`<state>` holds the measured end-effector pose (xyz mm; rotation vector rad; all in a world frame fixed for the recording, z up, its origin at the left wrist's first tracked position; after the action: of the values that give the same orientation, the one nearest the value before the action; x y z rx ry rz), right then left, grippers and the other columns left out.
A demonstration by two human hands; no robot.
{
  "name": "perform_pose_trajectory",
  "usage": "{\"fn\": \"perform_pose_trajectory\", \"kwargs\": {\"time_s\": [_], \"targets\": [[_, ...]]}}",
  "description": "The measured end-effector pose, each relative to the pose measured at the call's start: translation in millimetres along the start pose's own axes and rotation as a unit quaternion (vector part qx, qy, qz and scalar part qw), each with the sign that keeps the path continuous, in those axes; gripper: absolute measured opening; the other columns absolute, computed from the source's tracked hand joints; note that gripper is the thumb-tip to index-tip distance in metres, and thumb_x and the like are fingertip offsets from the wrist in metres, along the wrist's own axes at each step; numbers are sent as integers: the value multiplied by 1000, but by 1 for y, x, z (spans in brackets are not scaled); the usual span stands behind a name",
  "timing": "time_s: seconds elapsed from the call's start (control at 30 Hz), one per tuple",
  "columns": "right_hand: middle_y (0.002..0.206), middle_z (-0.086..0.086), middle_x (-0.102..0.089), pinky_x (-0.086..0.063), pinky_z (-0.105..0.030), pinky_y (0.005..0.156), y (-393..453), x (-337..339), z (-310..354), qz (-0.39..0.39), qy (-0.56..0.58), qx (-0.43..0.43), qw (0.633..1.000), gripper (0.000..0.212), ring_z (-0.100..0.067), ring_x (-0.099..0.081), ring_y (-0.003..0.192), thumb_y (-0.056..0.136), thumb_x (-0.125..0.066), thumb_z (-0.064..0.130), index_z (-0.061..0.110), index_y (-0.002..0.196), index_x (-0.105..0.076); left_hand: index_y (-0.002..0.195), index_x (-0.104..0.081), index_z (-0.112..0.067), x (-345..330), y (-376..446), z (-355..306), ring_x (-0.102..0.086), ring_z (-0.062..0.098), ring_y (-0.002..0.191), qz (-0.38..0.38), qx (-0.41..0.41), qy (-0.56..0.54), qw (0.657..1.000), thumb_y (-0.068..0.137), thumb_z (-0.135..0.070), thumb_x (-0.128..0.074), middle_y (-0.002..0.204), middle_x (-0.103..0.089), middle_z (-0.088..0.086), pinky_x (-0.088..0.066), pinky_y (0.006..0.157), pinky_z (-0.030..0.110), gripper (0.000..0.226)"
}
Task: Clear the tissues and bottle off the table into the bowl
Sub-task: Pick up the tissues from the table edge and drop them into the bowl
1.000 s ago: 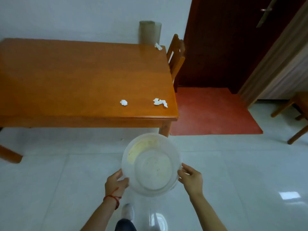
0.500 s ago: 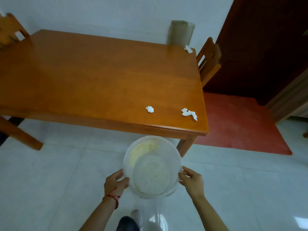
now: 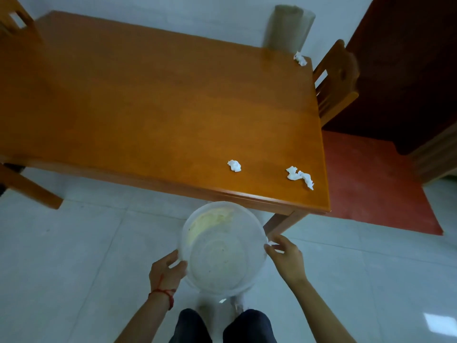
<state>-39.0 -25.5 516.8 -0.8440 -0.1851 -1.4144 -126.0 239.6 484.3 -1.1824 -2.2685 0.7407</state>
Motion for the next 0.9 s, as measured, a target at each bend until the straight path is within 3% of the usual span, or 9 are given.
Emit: {"fn": "perform_pose_trajectory", "kwargs": {"time_s": [0.17,0.33,0.53,0.6,0.73,0.9], "targets": [[117,-7,-65,-50,-42,95,54,1,37,-2,-1,59,998,35,-24,-62,104,85,-60,26,16,119,-57,119,-60,-3,-2,6,5,-63,24,82,-24,23,-13,999,74,6,-63,121,-63,18,-51,90,42,46],[136,-4,-52,-42,-41,103,109,-12,88,23,-12,111,993,43,-24,-50,123,87,-57,30,19,128,-50,113,-65,-4,-5,0,1,-62,22,73,-59,43,-24,997,60,-4,-67,111,-67,19,-53,87,43,53],[138,-8,-50,-36,-37,105,160,-32,132,33,-101,211,972,45,-24,-46,127,87,-57,24,16,131,-47,110,-66,-4,-10,-4,-1,-61,21,78,-87,46,-41,994,58,-7,-69,106,-67,11,-51,91,48,52],[138,-7,-51,-37,-36,104,170,-40,141,41,-121,230,965,45,-25,-46,127,87,-57,21,15,130,-48,110,-66,-4,-11,-4,-1,-62,18,76,-94,46,-42,994,54,-11,-68,105,-66,9,-51,91,50,57],[138,-6,-51,-39,-36,101,183,-56,146,72,-184,246,949,43,-26,-45,127,88,-51,15,17,130,-48,114,-63,-2,-12,-2,3,-62,24,85,-103,52,-41,992,64,1,-70,114,-64,12,-51,91,52,50],[120,-12,-64,-45,-39,91,183,-64,139,77,-251,318,911,30,-32,-47,117,89,-45,3,7,114,-61,111,-66,-4,-13,-1,6,-61,25,93,-105,46,-18,993,67,3,-66,114,-66,12,-53,89,50,44]]}}
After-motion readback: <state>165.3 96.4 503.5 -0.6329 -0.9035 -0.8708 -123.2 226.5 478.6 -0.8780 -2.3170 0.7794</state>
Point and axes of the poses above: each hand's wrist, its own y-axis towards the middle knuckle, its own x-axis out of the back of the hand, z = x × y, the point moved 3 cm from there along y, towards the middle knuckle
